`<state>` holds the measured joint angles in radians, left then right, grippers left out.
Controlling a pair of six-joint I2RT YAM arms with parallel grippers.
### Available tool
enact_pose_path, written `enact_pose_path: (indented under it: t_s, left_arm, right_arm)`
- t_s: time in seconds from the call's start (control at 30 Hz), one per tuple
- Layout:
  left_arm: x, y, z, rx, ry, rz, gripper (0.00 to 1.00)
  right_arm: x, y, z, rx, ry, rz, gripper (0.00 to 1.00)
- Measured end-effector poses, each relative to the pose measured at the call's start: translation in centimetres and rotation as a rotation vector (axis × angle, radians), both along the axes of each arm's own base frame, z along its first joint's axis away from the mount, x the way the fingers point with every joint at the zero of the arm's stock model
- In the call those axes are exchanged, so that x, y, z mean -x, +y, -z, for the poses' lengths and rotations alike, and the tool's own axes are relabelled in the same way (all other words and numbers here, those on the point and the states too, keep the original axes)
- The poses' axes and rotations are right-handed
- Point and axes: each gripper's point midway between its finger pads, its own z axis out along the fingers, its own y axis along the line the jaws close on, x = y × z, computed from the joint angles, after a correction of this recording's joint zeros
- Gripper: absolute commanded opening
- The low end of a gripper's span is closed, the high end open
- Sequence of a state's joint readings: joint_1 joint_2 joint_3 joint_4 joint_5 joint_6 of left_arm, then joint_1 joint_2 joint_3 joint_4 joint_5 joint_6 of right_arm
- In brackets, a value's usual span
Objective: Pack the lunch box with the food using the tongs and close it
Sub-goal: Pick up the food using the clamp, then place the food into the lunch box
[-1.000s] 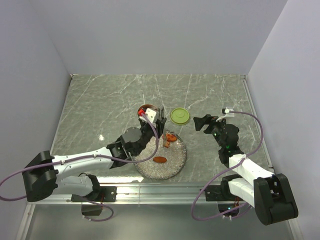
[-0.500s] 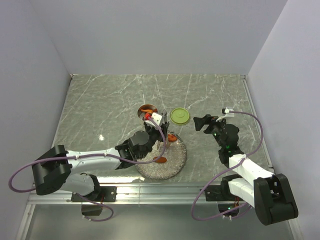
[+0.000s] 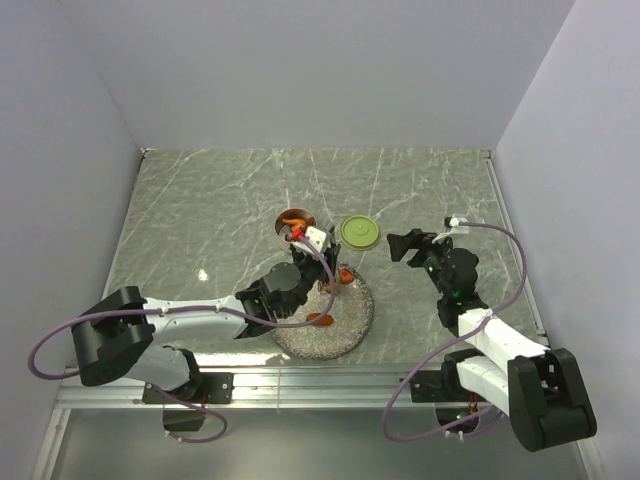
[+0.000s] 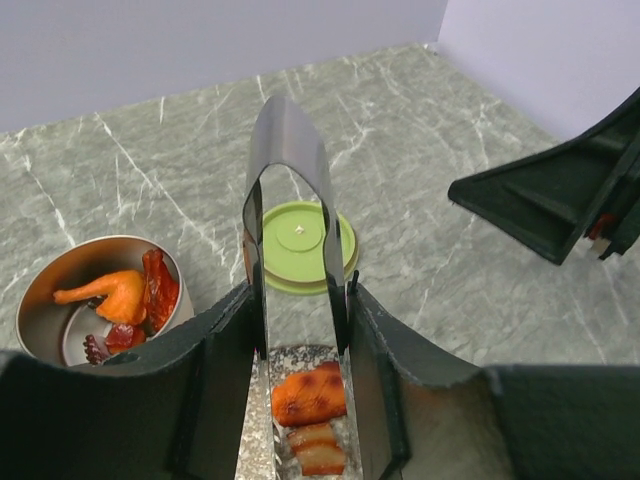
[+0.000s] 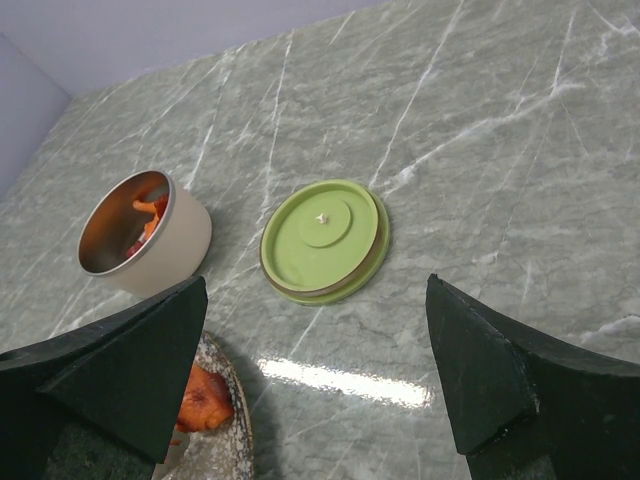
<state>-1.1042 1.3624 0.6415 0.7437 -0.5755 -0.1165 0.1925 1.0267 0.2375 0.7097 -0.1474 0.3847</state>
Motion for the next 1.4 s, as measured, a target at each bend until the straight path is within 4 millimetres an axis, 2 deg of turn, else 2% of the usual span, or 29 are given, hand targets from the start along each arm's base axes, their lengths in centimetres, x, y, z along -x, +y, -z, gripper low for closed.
enact_pose_path:
  t_s: [0.2,0.43,0.63,0.73,0.93,1.03,1.2,1.27,1.4]
  left_arm:
    - [-0.2,-0.2,0.4,-0.003,0.001,-0.004,0.45]
    - [-0.4,-0.6,0.5,0.0,-0.007,-0.006,0.23]
    - [-0.4,-0.5,0.5,-0.005,-0.006,-0.009,0.17]
    - [-0.4,0.2,0.2,-0.019,0.0,-0.025,0.17]
    - [-0.6,2.2,-2.0,0.001,-0.022,-0.074,0.17]
    - [-1.8,3.7,-2.3,0.001,-0.023,-0.113,0.17]
    - [-5.3,7.1,-2.6,-0.017,-0.016,-0.21,0.18]
    - [-6.6,8.2,-3.5,-0.008,-0.024,-0.237,0.18]
    - [-8.5,9.2,-6.8,0.03,-0.073,-0.262,0.19]
  right_arm:
    - [0.0,0.0,-0.1,-0.001,-0.004,0.0,0.96]
    - [0.0,0.0,-0.1,-0.001,-0.005,0.0,0.96]
    - [0.0,0.0,-0.1,0.0,-0.005,0.0,0.96]
    - [0.0,0.0,-0.2,-0.001,-0.005,0.001,0.96]
    - [0.0,-0.1,-0.2,0.0,-0.005,0.004,0.96]
    - [0.0,-0.1,-0.2,-0.001,-0.005,0.004,0.96]
    - [0.0,-0.1,-0.2,-0.001,-0.005,0.004,0.96]
    - [0.0,-0.1,-0.2,-0.001,-0.005,0.004,0.96]
    - [0.0,-0.1,-0.2,-0.001,-0.005,0.004,0.96]
